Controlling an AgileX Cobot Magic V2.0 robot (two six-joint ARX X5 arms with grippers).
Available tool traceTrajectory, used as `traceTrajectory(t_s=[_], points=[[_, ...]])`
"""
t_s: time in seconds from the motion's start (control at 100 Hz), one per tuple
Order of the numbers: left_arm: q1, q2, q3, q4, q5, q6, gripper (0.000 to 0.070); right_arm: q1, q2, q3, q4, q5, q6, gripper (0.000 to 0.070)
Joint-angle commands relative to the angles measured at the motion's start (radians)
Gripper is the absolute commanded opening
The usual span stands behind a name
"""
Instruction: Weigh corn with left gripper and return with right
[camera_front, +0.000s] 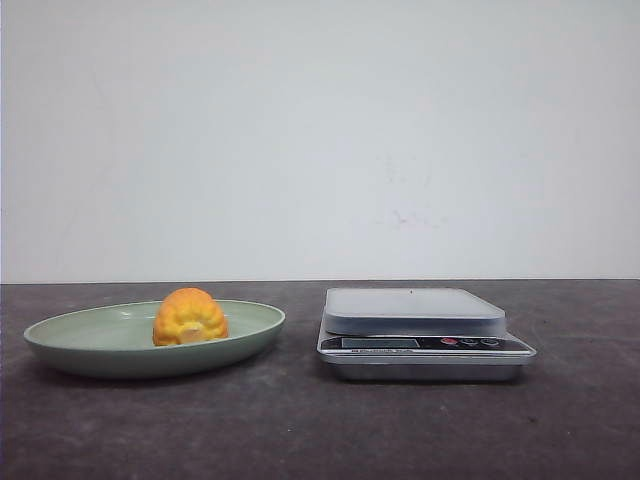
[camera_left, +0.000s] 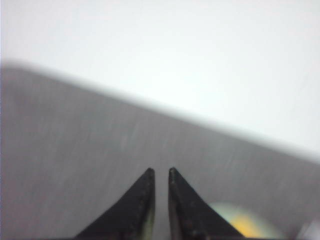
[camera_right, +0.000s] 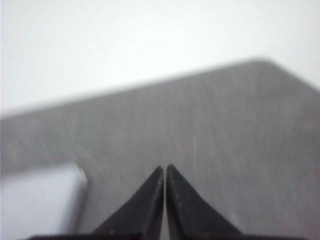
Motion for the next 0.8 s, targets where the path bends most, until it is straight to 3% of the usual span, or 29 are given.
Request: traceTrajectory(t_s=[0.0, 0.15, 0.19, 0.25, 0.29, 0.33, 0.4, 0.57, 0.79], points=[[-0.002, 0.094, 0.135, 0.019, -0.002, -0.028, 0.0009, 0.002, 0.072, 0.076, -0.007, -0.003, 0.042, 0.0001], [-0.002, 0.319, 0.386, -0.060, 0.010, 0.000, 0.0009, 0.003, 0.235, 0.263, -0.052, -0.060, 0.027, 0.0003], [-0.002, 0.370, 0.442, -0.088, 0.028, 0.011, 0.0019, 0.003, 0.266, 0.308, -0.066, -0.084, 0.027, 0.0038], [-0.002, 0.433, 0.510, -0.116, 0.063, 0.006, 0.0123, 0.003, 0.310, 0.364, -0.077, -0.109, 0.026, 0.0244], [-0.002, 0.468, 0.548, -0.126, 0.091, 0.006, 0.0261, 0.003, 0.333, 0.396, -0.082, -0.125, 0.021, 0.0415], [-0.002, 0.490, 0.575, -0.134, 0.122, 0.014, 0.0367, 0.003, 0.353, 0.426, -0.090, -0.145, 0.011, 0.0505], [-0.002, 0.512, 0.603, -0.149, 0.173, 0.017, 0.0465, 0.003, 0.386, 0.478, -0.123, -0.175, -0.012, 0.0509], [-0.013, 0.583, 0.664, -0.201, 0.272, 0.021, 0.0429, 0.003, 0.444, 0.585, -0.190, -0.245, -0.040, 0.0509], [-0.160, 0.792, 0.740, -0.257, 0.253, 0.046, 0.0429, 0.003, 0.507, 0.693, -0.294, -0.303, -0.048, 0.0510]])
